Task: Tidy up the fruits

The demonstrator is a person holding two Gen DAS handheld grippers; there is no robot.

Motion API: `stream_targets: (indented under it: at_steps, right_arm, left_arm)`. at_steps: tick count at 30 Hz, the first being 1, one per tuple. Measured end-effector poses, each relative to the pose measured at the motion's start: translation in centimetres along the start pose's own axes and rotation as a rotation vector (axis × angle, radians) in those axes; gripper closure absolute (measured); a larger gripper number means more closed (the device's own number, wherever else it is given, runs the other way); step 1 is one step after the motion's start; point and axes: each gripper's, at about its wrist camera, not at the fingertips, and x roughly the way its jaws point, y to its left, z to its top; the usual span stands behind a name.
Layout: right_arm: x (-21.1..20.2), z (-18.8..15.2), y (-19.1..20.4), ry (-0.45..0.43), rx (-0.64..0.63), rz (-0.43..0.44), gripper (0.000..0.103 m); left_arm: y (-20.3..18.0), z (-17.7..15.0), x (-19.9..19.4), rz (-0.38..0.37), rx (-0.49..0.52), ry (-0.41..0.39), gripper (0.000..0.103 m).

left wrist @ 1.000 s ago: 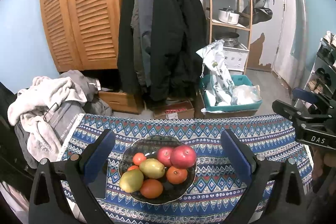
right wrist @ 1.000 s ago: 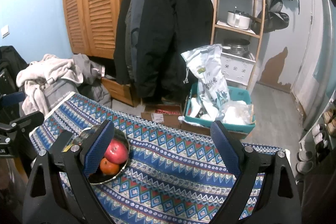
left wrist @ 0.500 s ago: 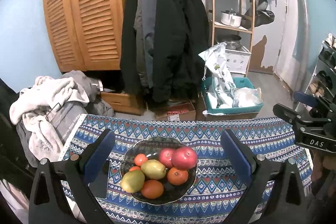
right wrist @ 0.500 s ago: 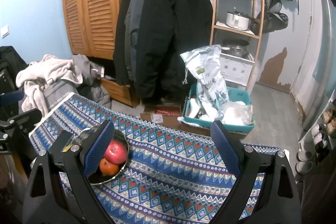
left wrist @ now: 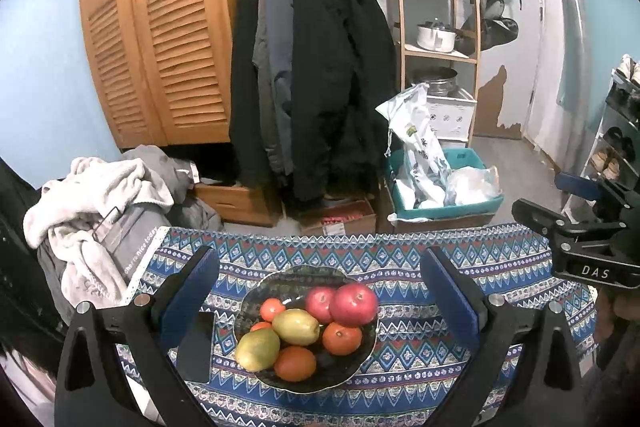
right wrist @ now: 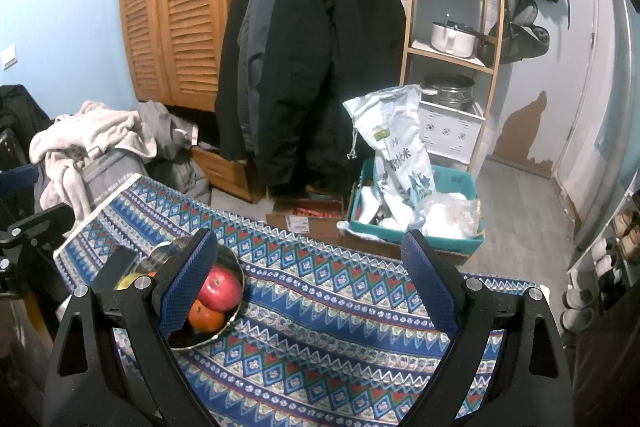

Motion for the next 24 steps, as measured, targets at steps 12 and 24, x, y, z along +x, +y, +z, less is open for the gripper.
stream_targets:
  at_steps: [12,24]
  right_arm:
    - [-0.01,0.01,0.00,0.000,-0.003,-0.001,0.011]
    - [-0.16,-0.17,-0.19,0.000,-0.003,-0.004,0.011]
  left_arm:
    - [0.02,0.10,-0.27,-0.015,-0.005,-0.003,0.002]
    - [0.04,-0.10,0.01,-0.014,-0.010,0.014,0.002]
